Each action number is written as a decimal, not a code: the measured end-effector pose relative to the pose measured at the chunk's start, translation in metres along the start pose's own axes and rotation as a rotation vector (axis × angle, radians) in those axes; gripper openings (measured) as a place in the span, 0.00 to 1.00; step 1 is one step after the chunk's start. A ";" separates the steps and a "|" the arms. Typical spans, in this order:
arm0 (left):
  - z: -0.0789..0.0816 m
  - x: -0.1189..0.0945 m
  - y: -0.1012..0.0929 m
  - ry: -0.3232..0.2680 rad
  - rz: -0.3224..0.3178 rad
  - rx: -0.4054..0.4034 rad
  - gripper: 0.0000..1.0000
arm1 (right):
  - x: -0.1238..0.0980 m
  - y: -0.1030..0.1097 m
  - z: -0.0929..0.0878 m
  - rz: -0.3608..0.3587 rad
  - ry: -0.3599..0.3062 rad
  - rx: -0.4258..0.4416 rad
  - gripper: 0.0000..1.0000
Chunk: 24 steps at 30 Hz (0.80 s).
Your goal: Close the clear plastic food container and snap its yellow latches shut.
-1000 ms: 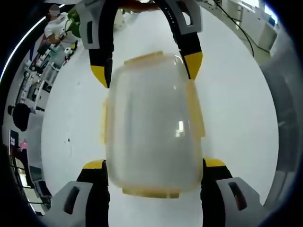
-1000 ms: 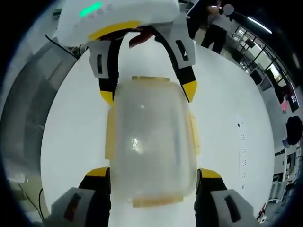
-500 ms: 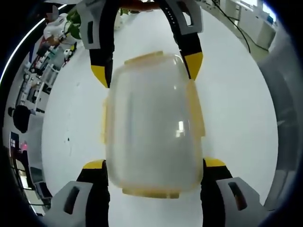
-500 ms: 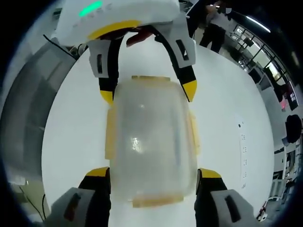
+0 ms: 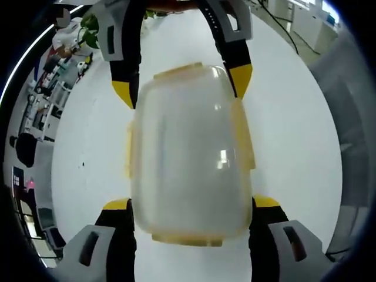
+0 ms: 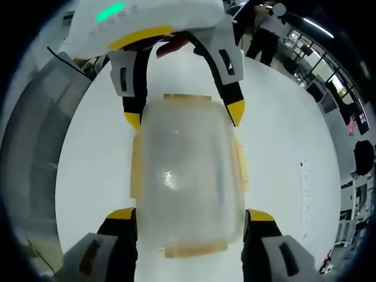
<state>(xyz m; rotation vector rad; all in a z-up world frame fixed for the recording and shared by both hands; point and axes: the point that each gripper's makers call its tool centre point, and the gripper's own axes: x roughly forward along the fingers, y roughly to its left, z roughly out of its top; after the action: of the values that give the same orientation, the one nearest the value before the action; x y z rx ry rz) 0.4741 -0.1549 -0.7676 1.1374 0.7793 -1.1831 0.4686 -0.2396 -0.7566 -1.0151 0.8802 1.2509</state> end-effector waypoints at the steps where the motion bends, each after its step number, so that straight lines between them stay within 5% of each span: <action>1: -0.002 -0.001 -0.001 0.001 0.000 0.001 0.77 | 0.001 0.002 0.004 0.000 0.001 0.000 0.72; 24: -0.058 -0.019 -0.011 0.000 -0.002 0.009 0.78 | 0.018 0.015 0.058 -0.008 -0.005 0.014 0.72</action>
<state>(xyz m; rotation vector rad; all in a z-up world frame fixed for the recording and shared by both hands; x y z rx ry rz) 0.4637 -0.0934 -0.7694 1.1439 0.7758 -1.1897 0.4549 -0.1787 -0.7571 -1.0027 0.8795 1.2385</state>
